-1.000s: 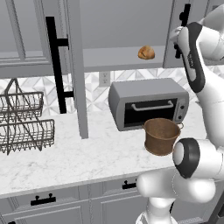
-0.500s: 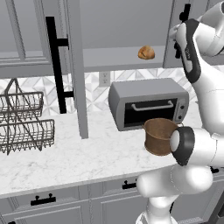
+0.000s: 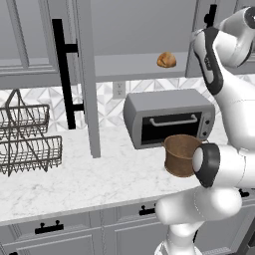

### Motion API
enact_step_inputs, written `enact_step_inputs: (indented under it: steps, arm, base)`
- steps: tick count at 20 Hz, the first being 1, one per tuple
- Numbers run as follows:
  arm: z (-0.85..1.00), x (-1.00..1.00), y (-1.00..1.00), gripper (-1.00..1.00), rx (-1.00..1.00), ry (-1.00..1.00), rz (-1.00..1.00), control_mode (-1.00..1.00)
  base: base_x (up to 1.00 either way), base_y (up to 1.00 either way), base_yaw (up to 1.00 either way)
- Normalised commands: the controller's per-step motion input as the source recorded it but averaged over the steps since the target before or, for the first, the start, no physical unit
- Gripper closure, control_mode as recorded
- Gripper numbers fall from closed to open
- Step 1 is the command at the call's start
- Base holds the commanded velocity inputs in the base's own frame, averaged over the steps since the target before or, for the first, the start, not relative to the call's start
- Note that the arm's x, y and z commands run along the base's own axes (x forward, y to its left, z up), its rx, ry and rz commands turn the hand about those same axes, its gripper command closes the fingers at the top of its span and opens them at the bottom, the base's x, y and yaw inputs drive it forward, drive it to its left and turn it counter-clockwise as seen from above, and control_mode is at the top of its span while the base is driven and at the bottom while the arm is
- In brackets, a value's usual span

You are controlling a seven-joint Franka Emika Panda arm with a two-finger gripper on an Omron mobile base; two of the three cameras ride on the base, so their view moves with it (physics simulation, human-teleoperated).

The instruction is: Open the cabinet, pick up the bread from the cabinet and place it in the basket. Then move the basket to the dining counter.

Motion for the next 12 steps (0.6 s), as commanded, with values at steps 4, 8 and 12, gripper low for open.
enact_step_inputs:
  steps: [4,8,12]
  arm:
    - [-0.05,0.31,0.04,-1.00,0.00,-0.01,0.01,-1.00]
    - [-0.07,0.31,0.06,-1.00,0.00,0.00,0.02,-1.00]
    - [-0.06,0.30,0.08,1.00,0.00,0.00,0.02,-1.00]
  base:
    - [0.00,0.00,0.00]
    - [0.00,0.00,0.00]
    - [0.00,0.00,0.00]
